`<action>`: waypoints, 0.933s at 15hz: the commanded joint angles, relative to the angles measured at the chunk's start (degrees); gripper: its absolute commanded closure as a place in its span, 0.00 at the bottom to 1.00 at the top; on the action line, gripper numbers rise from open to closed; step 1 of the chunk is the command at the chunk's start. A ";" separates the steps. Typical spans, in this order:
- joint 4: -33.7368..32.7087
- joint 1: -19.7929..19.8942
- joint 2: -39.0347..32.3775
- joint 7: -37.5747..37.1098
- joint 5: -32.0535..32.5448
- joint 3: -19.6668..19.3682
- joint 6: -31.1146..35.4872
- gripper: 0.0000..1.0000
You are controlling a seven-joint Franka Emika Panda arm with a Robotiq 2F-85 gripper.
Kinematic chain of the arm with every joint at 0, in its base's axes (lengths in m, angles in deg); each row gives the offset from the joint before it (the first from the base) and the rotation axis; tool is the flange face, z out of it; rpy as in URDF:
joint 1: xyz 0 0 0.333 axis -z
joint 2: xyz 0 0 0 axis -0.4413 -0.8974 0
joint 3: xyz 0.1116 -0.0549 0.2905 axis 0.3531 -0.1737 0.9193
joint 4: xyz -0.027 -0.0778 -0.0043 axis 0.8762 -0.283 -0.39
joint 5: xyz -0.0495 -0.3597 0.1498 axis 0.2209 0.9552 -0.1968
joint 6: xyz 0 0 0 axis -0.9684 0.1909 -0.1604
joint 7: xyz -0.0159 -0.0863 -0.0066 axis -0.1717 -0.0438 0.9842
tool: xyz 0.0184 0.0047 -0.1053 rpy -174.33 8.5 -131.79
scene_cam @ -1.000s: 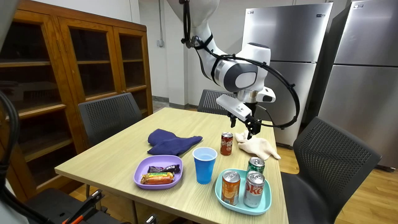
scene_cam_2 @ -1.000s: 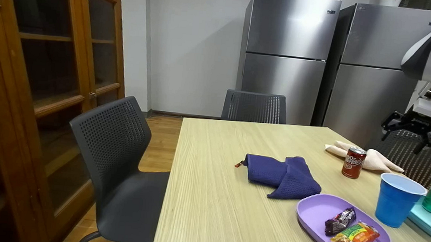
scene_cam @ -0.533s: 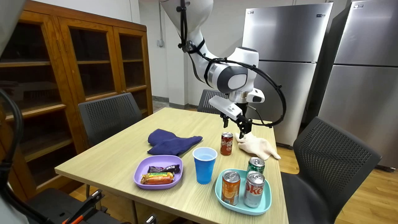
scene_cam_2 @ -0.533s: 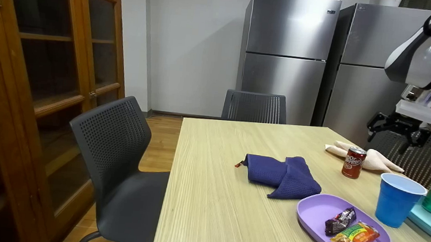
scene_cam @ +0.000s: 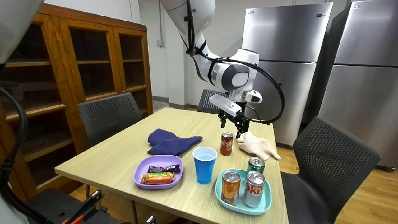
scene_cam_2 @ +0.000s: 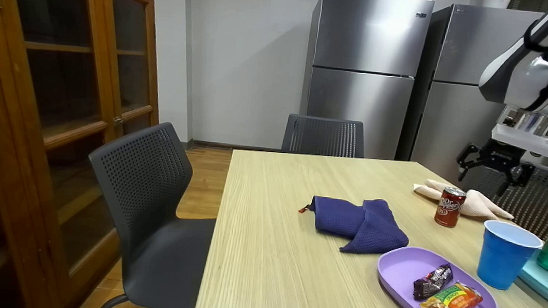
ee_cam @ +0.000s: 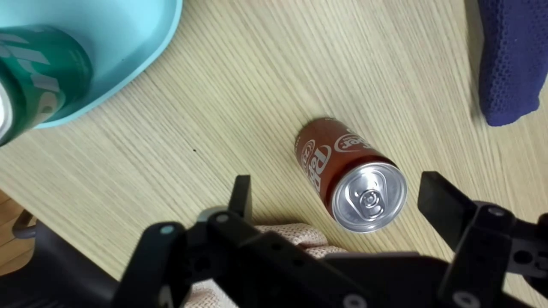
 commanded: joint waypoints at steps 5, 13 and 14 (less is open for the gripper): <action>-8.48 -1.80 -4.78 -4.99 2.00 -1.30 -4.53 0.00; -12.58 -4.86 -9.22 -10.31 4.93 -2.82 -4.36 0.00; -12.95 -5.13 -9.69 -10.87 5.23 -3.02 -4.21 0.00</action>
